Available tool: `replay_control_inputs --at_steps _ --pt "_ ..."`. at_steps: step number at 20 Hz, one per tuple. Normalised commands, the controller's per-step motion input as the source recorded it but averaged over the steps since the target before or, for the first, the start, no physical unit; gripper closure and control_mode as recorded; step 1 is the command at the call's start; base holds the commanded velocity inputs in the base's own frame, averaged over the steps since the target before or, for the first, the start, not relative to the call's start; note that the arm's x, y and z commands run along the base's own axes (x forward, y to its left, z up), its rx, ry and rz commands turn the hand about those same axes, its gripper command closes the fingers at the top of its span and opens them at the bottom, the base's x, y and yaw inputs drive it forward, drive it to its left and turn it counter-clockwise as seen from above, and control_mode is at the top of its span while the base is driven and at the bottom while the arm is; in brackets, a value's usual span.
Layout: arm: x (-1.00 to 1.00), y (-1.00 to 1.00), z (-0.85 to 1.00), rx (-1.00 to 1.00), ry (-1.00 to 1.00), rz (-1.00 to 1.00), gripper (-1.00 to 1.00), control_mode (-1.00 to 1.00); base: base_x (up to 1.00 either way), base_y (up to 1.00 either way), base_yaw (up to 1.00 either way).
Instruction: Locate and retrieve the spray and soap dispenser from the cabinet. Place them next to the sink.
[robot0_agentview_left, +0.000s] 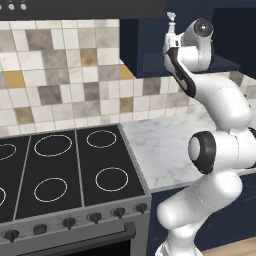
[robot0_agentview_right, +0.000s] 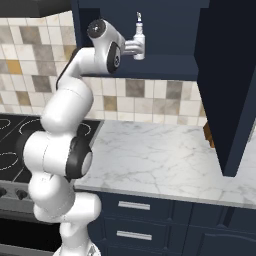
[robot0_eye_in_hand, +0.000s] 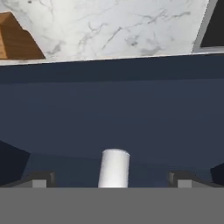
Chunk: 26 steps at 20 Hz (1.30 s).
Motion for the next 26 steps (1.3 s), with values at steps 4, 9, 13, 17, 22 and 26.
replay_control_inputs --at_steps 4,9,13,17,22,26 --pt "0.64 -0.13 -0.06 0.12 0.14 -0.02 -1.0 -1.0 0.0 0.0 0.0" --pt "0.56 -0.11 -0.03 0.03 0.01 0.03 -1.0 -1.0 0.0 0.0 0.0" --pt "0.37 -0.09 -0.05 0.0 -0.05 0.06 -1.0 -1.0 0.0 0.0 0.0" --pt "0.32 -0.01 -0.08 0.0 -0.01 0.04 -1.0 -1.0 0.0 0.0 0.0" --pt "0.37 0.0 -0.21 0.01 -0.01 0.05 -1.0 -1.0 0.0 0.0 0.0" --pt "0.37 -0.03 -0.09 0.0 -0.03 0.03 -1.0 -1.0 0.0 0.0 0.0"
